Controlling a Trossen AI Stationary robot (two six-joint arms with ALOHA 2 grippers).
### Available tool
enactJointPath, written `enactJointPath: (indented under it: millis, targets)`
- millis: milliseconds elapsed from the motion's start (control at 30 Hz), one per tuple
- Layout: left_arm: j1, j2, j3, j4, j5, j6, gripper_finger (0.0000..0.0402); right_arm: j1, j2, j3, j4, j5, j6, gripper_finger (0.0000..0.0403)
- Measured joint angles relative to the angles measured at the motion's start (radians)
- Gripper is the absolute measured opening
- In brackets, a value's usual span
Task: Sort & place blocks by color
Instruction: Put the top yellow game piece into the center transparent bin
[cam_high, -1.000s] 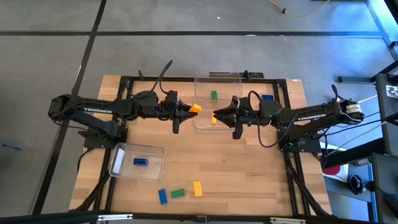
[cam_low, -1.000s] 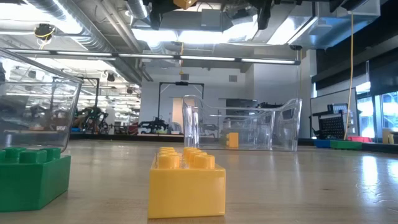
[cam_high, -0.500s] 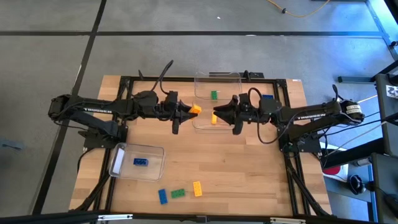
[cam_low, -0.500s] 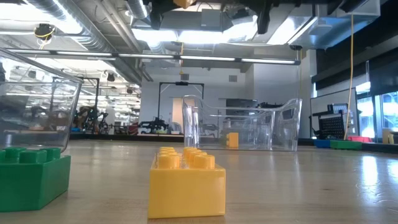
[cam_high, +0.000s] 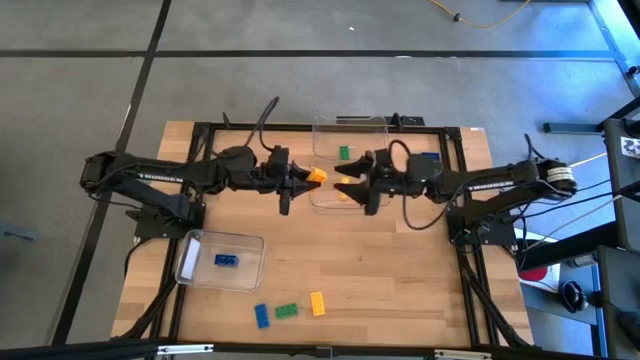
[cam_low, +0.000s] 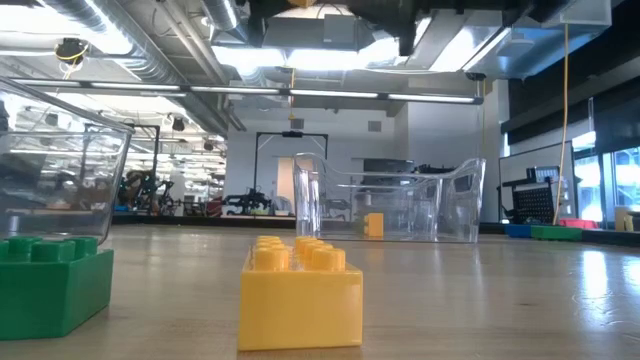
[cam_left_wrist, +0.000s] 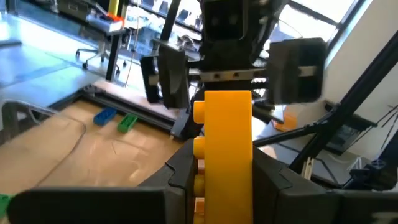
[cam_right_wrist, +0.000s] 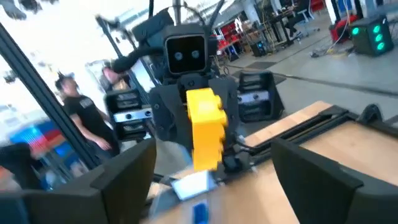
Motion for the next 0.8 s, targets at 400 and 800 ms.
enactJointPath:
  millis: [400, 800]
  targets:
    - [-0.002, 0.077, 0.068, -0.07, -0.025, 0.003, 0.0082, 0.016, 0.149, 0.194, -0.148, -0.008, -0.103, 0.0311]
    - [-0.003, 0.072, 0.068, -0.075, 0.031, 0.023, 0.0081, 0.015, 0.124, 0.187, -0.167, -0.02, -0.102, 0.0098]
